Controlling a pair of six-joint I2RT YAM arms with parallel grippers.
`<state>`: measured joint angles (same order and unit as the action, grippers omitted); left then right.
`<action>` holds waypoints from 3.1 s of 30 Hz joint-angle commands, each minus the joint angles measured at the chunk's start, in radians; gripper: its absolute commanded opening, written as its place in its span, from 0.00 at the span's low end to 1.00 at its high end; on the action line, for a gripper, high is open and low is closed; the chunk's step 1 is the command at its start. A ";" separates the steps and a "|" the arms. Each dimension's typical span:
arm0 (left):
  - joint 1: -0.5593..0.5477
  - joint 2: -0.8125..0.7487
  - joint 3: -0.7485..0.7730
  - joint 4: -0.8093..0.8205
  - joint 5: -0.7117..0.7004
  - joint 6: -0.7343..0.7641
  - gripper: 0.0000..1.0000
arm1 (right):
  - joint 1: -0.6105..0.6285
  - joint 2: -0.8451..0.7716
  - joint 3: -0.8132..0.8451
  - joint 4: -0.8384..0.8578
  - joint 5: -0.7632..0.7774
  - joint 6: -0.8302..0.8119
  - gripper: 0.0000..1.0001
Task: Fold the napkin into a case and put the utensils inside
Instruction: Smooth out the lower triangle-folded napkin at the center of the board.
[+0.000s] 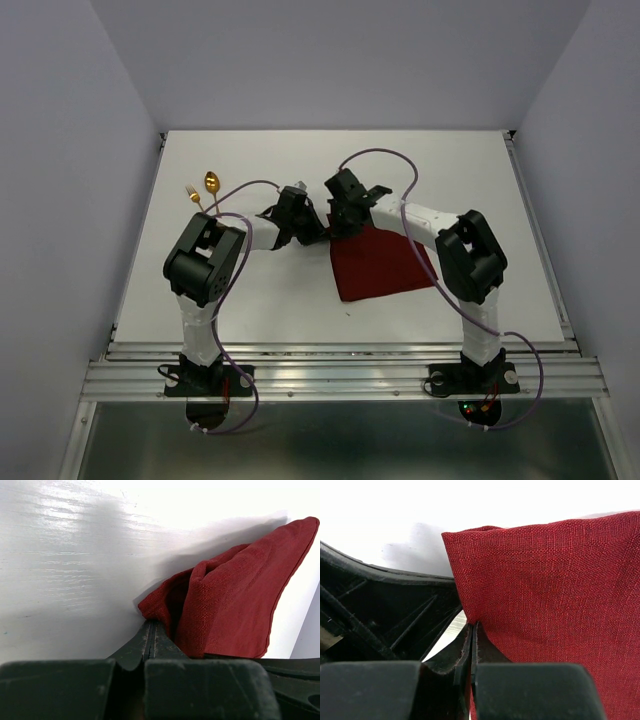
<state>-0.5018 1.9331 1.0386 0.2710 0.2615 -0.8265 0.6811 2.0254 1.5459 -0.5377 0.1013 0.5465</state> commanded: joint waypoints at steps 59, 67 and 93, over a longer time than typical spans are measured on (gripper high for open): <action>0.020 -0.058 0.195 -0.233 -0.067 0.194 0.04 | 0.149 -0.493 -0.553 0.157 -0.069 0.161 0.13; 0.006 -0.195 0.140 -0.248 -0.088 0.175 0.04 | 0.158 -0.421 -0.621 0.245 -0.152 0.201 0.12; -0.216 -0.187 0.072 -0.317 -0.035 0.217 0.04 | -0.365 -0.231 -0.187 0.085 0.024 -0.075 0.16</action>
<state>-0.7147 1.7435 1.1503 -0.0418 0.2077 -0.6430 0.3252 1.7287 1.2671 -0.4202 0.0860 0.5320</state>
